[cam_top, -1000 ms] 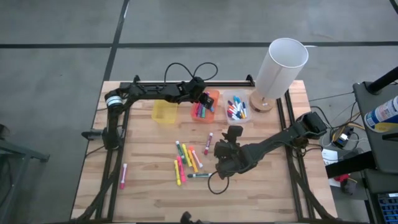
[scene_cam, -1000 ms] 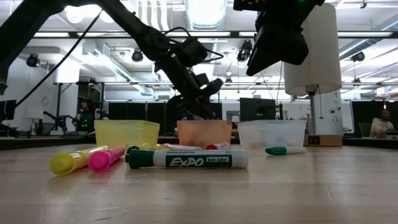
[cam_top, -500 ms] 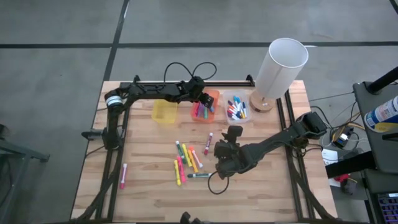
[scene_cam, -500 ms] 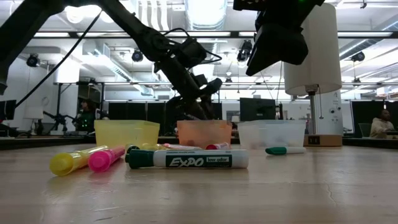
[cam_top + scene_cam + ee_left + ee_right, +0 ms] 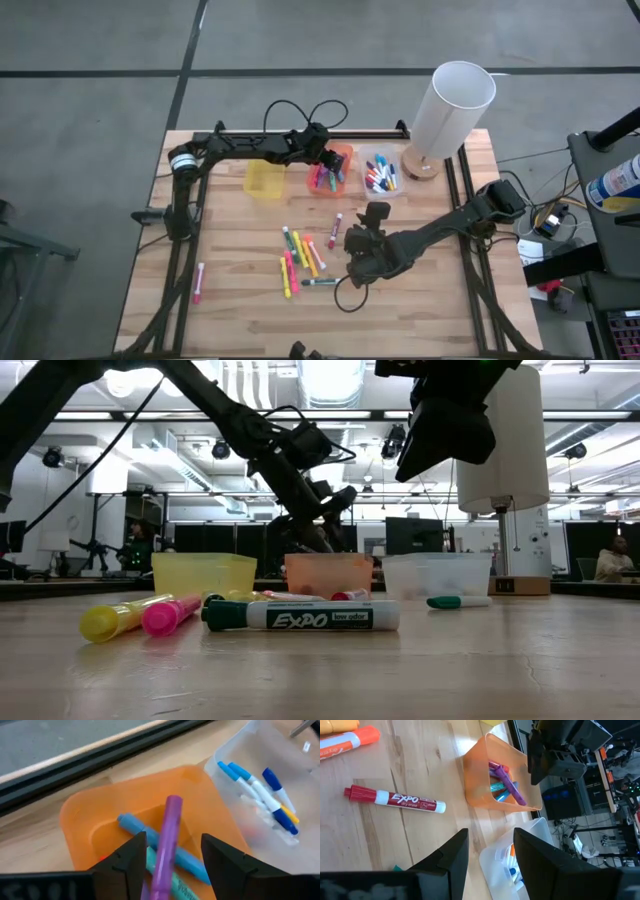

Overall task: Pick & Place Markers
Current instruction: Put the left yellow highlighter into the orange bin

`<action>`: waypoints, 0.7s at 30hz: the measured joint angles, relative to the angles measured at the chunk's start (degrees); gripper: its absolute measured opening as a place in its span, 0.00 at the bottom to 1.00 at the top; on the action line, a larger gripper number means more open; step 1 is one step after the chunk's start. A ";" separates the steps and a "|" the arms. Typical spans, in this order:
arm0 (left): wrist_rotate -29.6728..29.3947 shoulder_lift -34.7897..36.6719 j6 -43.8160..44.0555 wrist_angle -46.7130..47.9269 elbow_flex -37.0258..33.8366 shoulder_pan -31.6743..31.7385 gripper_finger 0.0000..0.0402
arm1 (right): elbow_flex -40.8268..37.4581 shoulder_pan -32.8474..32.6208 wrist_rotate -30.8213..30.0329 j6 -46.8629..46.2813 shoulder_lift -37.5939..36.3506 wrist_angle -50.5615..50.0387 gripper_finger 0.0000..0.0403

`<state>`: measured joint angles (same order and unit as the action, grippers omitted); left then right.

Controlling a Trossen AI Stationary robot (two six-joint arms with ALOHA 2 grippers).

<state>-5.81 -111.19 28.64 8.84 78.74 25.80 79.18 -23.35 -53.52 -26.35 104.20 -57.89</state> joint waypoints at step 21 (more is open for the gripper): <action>7.20 16.17 0.92 27.12 0.68 -6.43 0.45 | -0.22 0.00 0.02 0.00 0.00 -0.26 0.37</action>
<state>1.39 -95.02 29.55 35.97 79.42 19.38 78.95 -23.35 -53.49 -26.35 104.20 -58.15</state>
